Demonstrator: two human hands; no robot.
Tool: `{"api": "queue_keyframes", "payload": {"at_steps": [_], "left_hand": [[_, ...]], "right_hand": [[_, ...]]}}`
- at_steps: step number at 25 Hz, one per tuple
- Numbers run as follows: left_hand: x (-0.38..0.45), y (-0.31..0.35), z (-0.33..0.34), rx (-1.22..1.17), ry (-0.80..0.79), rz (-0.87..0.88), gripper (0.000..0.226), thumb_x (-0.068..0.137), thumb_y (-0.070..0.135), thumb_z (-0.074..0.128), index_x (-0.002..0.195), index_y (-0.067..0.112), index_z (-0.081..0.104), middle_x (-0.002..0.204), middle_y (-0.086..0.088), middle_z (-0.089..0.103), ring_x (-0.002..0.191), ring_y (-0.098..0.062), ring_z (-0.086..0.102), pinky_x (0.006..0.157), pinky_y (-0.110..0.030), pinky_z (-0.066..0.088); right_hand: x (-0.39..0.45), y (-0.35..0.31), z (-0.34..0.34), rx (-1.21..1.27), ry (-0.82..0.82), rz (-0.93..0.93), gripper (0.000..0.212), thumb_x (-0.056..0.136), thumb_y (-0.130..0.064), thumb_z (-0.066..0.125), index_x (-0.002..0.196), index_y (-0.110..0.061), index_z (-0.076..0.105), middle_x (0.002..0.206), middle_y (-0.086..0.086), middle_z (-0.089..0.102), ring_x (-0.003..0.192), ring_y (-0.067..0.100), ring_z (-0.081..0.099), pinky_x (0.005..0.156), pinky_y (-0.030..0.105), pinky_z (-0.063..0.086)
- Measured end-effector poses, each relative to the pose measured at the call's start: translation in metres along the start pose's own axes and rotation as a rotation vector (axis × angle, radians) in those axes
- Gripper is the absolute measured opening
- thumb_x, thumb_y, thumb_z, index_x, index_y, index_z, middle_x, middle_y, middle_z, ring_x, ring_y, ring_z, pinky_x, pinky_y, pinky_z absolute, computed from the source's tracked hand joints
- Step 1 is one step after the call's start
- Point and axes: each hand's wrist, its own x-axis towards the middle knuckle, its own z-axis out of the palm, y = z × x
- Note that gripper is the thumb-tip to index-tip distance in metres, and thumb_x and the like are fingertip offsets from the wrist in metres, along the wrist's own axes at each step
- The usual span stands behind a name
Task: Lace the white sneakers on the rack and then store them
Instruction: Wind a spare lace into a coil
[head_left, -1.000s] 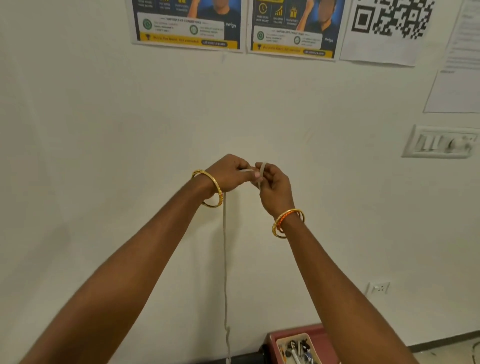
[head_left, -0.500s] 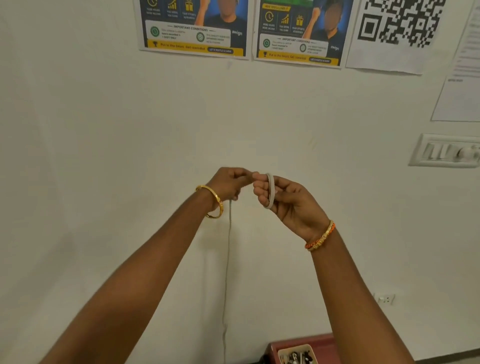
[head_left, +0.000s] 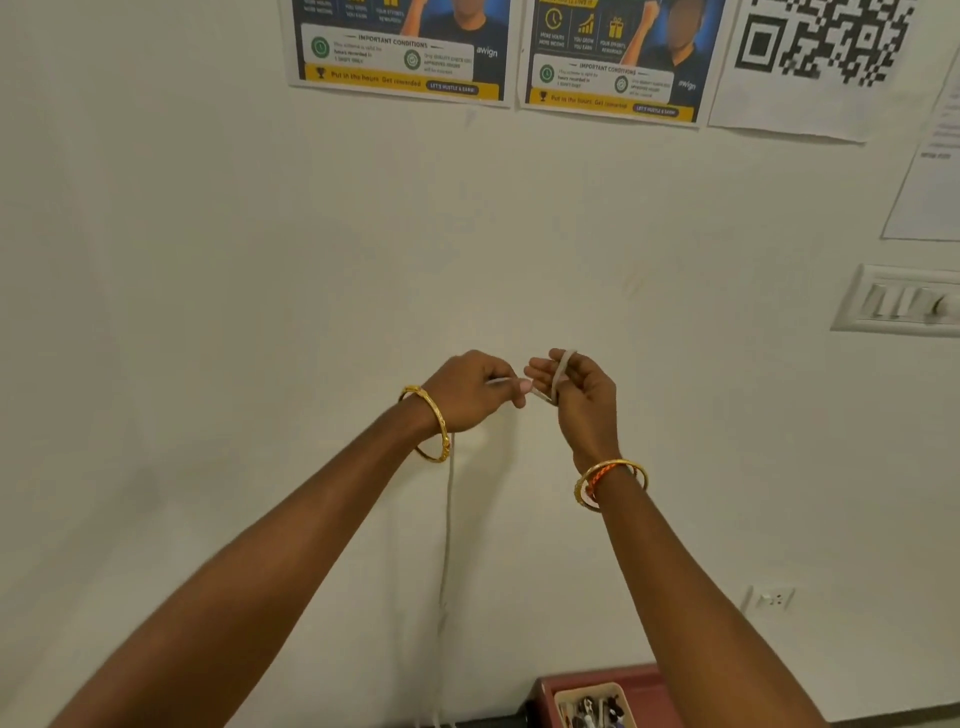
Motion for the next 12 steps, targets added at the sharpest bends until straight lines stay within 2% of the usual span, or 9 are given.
{"api": "queue_keyframes", "payload": {"at_steps": [2,4,6,8,9,11,12], "left_hand": [[0.006,-0.003,-0.011,-0.006,0.091,0.009,0.027,0.089,0.035,0.06,0.083,0.011,0.072,0.054,0.008,0.047,0.048,-0.006,0.038,0.045,-0.011,0.029],[0.014,-0.009,-0.018,-0.032,0.16,0.014,0.026,0.084,0.036,0.066,0.08,0.011,0.071,0.057,0.003,0.052,0.051,-0.008,0.04,0.045,-0.01,0.031],[0.021,-0.017,-0.018,-0.083,0.214,0.011,0.027,0.081,0.038,0.069,0.081,0.011,0.072,0.065,-0.004,0.06,0.058,-0.011,0.046,0.053,-0.014,0.036],[0.022,-0.026,-0.011,-0.219,0.245,-0.027,0.027,0.081,0.038,0.069,0.082,0.012,0.072,0.07,-0.002,0.066,0.065,-0.011,0.053,0.062,-0.022,0.042],[0.02,-0.029,-0.006,-0.311,0.239,-0.063,0.026,0.083,0.038,0.067,0.082,0.012,0.072,0.063,0.006,0.063,0.062,-0.009,0.053,0.06,-0.022,0.042],[0.012,-0.037,0.007,-0.485,0.162,-0.16,0.027,0.089,0.038,0.059,0.083,0.014,0.07,0.045,0.013,0.045,0.048,-0.009,0.038,0.049,-0.019,0.034],[0.008,-0.04,0.014,-0.551,0.105,-0.196,0.029,0.092,0.04,0.054,0.084,0.016,0.07,0.045,0.012,0.037,0.046,-0.01,0.031,0.046,-0.019,0.03]], "right_hand": [[-0.006,0.009,-0.004,-0.225,-0.08,-0.031,0.031,0.092,0.006,0.034,0.104,-0.003,0.061,0.09,0.012,0.07,0.081,0.019,0.07,0.078,0.03,0.055],[-0.012,0.007,-0.005,-0.267,-0.183,-0.002,0.032,0.091,0.005,0.032,0.095,0.001,0.064,0.075,0.012,0.067,0.065,0.02,0.066,0.066,0.029,0.052],[-0.016,-0.006,-0.004,-0.243,-0.284,0.048,0.035,0.087,0.003,0.03,0.085,0.004,0.065,0.062,0.01,0.061,0.052,0.018,0.057,0.056,0.026,0.048],[-0.016,-0.021,-0.002,-0.14,-0.349,0.16,0.036,0.086,0.0,0.029,0.08,0.003,0.065,0.054,0.006,0.054,0.046,0.015,0.046,0.051,0.025,0.042],[-0.016,-0.028,0.0,-0.045,-0.373,0.213,0.037,0.087,-0.002,0.028,0.079,0.002,0.064,0.053,0.004,0.051,0.045,0.014,0.042,0.05,0.024,0.04],[-0.014,-0.039,0.003,0.195,-0.378,0.276,0.036,0.089,-0.005,0.028,0.082,0.001,0.063,0.054,0.002,0.048,0.047,0.013,0.04,0.05,0.023,0.038],[-0.013,-0.042,0.005,0.328,-0.359,0.299,0.035,0.09,-0.005,0.029,0.085,0.002,0.063,0.056,0.002,0.05,0.048,0.012,0.042,0.051,0.022,0.04]]}}
